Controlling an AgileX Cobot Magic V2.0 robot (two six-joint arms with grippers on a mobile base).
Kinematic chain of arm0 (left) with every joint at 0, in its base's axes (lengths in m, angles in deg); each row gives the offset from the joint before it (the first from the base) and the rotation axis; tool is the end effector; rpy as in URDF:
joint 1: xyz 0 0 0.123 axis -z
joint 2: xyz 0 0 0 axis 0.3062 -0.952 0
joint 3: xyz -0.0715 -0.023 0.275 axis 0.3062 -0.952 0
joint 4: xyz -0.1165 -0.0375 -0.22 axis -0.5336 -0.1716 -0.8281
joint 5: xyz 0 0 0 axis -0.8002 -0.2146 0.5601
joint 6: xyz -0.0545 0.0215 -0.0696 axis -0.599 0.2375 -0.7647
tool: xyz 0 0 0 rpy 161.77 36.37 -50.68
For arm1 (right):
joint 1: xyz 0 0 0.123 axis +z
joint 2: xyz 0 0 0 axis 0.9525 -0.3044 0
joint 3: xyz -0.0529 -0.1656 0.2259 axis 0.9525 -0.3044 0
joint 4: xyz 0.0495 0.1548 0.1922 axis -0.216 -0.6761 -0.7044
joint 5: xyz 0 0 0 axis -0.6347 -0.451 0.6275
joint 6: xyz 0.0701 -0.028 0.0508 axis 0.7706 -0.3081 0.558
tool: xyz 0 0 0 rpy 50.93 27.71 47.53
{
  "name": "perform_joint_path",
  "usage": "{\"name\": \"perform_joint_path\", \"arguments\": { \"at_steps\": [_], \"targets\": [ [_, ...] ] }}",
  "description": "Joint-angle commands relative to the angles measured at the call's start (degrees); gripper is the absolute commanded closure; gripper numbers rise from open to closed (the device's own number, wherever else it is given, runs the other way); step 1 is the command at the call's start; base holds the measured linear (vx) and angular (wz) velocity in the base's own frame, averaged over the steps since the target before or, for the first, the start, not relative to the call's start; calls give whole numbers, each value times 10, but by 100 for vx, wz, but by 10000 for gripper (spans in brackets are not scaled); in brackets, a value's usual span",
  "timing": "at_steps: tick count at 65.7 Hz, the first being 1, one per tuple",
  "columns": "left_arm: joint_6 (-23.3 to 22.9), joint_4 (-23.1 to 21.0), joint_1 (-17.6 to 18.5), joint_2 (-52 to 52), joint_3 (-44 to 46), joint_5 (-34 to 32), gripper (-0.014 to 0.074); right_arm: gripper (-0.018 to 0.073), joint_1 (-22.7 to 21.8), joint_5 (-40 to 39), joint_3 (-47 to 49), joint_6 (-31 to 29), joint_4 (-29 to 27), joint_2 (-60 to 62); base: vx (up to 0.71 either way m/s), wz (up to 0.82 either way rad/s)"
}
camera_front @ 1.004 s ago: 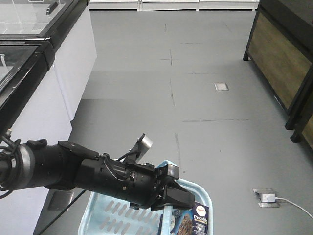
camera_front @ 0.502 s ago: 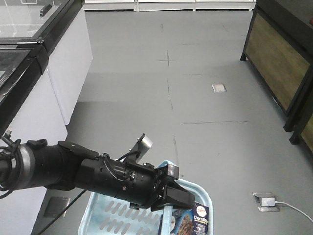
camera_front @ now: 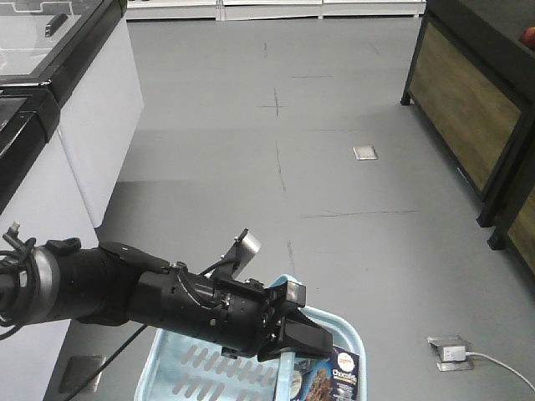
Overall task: Left arm holds basket, right arm returns cookies
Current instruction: 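Hold the basket with the left gripper while driving toward the shelves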
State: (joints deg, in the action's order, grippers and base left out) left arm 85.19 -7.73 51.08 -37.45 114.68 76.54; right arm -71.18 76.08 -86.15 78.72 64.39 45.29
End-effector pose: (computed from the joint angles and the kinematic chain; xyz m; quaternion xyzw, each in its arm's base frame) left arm 0.2433 -0.2454 0.1831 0.0582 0.8331 -0.5498 0.0159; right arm 0.0567 0.0006 0.1931 0.0043 0.7236 0.0143 0.6900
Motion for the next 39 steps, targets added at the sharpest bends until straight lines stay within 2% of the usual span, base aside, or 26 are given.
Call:
{"name": "perform_joint_path", "arguments": {
  "at_steps": [1, 39],
  "targets": [
    [5, -37, 0, 33, 13, 38, 603, 568, -2, -45, 0, 0, 4, 6, 12, -7],
    [5, -37, 0, 33, 13, 38, 603, 568, -1, -45, 1, 0, 4, 6, 20, 1]
  ]
}}
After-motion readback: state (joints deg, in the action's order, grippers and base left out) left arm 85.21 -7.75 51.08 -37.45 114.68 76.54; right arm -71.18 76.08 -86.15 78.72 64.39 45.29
